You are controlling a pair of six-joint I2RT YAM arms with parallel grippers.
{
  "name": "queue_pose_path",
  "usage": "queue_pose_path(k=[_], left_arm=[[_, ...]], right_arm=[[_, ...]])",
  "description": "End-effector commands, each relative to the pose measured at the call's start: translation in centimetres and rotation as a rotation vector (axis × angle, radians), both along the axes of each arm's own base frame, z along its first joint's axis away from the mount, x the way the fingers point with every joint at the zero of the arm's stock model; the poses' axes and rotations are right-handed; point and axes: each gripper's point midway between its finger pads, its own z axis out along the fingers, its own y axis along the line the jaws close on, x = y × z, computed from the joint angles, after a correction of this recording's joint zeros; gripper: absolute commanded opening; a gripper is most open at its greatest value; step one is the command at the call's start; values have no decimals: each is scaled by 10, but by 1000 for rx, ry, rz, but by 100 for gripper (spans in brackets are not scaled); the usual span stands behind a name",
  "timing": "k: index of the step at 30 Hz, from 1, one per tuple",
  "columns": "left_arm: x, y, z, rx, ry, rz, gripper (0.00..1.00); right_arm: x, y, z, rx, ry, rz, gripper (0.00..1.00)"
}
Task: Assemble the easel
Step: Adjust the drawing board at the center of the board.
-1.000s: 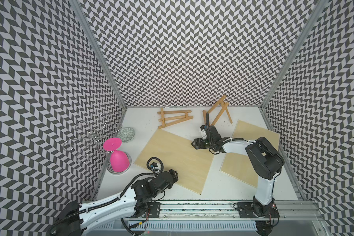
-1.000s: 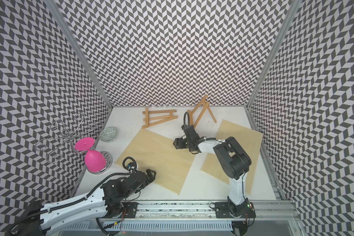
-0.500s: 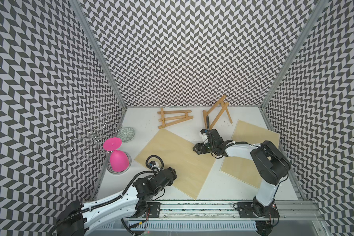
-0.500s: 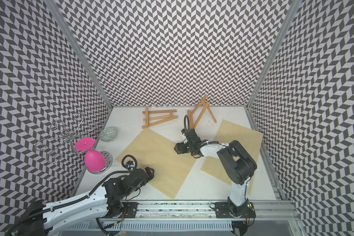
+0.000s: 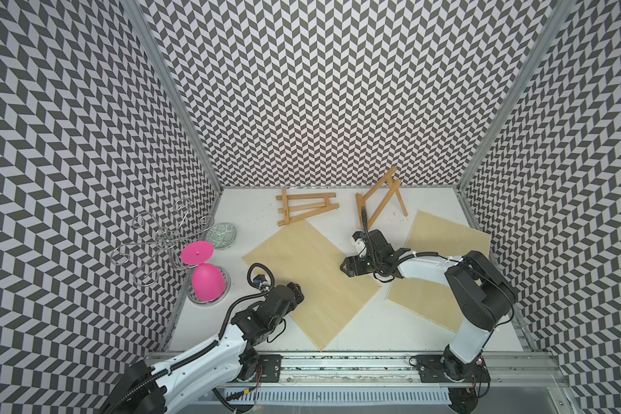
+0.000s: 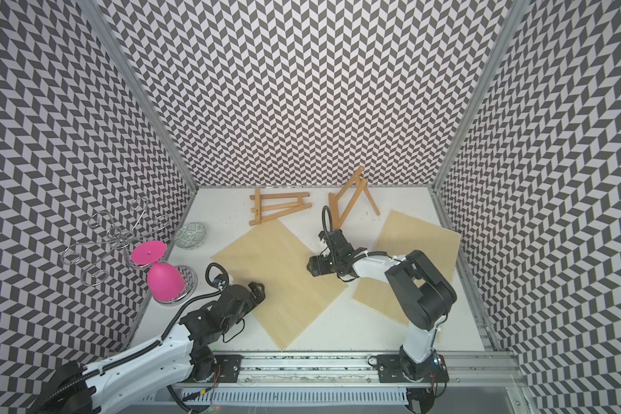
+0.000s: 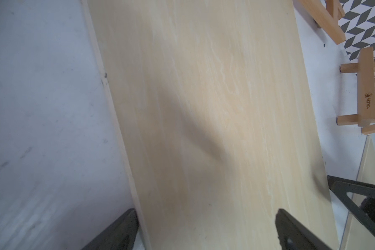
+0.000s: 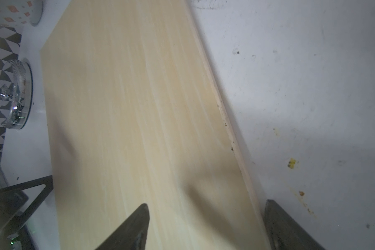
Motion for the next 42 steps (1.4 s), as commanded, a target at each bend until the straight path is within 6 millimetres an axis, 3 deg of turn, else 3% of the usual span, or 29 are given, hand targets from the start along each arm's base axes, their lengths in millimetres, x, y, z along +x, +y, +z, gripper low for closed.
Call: queue_pose_path(k=[1, 9, 17, 21, 31, 42], left_arm=[[4, -15, 0, -42, 14, -66, 100], [10, 6, -4, 20, 34, -32, 100], [-5, 21, -2, 36, 52, -17, 100], [-11, 23, -9, 31, 61, -27, 100], [3, -10, -14, -30, 64, -152, 100], [32, -34, -3, 1, 33, -240, 100]], right_arm=[[-37, 25, -5, 49, 121, 112, 81], [-55, 29, 9, 118, 144, 131, 82], [-28, 12, 6, 99, 114, 27, 86], [-29, 11, 1, 89, 121, 34, 86], [-72, -3, -6, 168, 197, 48, 86], [-112, -17, 12, 237, 236, 48, 86]])
